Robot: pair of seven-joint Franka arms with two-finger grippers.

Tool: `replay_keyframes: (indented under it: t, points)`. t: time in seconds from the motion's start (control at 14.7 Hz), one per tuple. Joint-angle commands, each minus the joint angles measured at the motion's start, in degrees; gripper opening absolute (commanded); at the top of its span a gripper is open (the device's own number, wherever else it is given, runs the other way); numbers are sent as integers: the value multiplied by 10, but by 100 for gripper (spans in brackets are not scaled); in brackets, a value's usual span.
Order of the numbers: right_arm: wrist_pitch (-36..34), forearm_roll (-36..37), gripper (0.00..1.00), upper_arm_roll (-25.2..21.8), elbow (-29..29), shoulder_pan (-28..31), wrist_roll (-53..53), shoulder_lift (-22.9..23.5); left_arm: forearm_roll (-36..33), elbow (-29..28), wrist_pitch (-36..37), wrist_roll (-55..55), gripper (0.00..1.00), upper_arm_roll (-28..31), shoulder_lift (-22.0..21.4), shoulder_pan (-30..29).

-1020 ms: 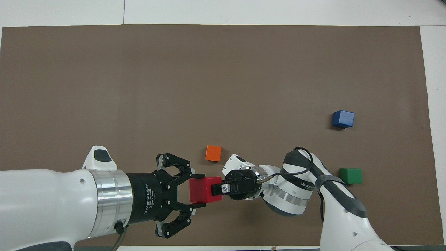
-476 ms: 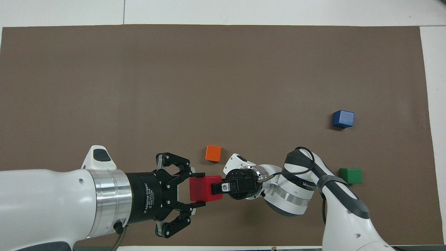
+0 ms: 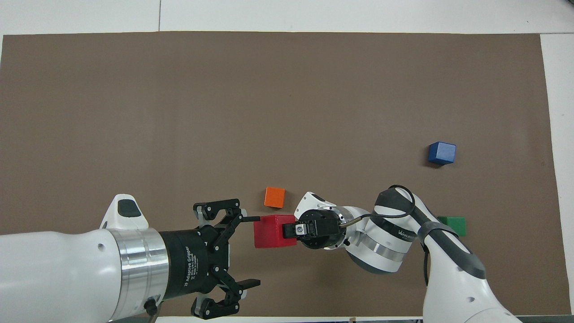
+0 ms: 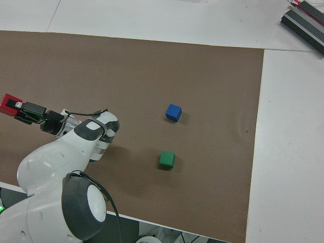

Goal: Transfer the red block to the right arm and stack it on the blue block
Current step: 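Open the left gripper and withdraw it from the red cube, then carry the red cube with the right gripper above the blue cube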

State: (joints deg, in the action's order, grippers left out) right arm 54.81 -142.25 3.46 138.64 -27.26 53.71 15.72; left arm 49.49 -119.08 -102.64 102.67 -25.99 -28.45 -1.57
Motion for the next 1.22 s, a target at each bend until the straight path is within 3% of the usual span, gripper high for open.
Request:
replay_keyframes:
  t: [0.0, 0.14, 0.41, 0.54, 0.68, 0.88, 1.16]
  points:
    - [16, -4, 0, 3, 9, 10, -15, -15, -24, -6, 10, -14, 100, 16, -19, -33]
    - [26, 19, 0, 2, 8, 26, -18, -17, -89, -12, 10, -99, 100, 16, -19, -69]
    - [77, 92, 0, 2, -20, 79, -58, -36, -146, -19, 10, -337, 100, 14, 2, -190]
    - [106, 105, 0, 2, -31, 103, -100, -52, -207, -17, 7, -513, 100, 14, 20, -223]
    - [152, 150, 0, 2, -43, 132, -139, -76, -276, -9, 10, -621, 100, 15, 43, -236]
    - [239, 228, 0, 2, -54, 177, -231, -147, -384, 53, 33, -675, 100, 13, 108, -227]
    - [282, 349, 0, 2, -88, 232, -328, -202, -435, 146, 67, -765, 100, 16, 168, -246]
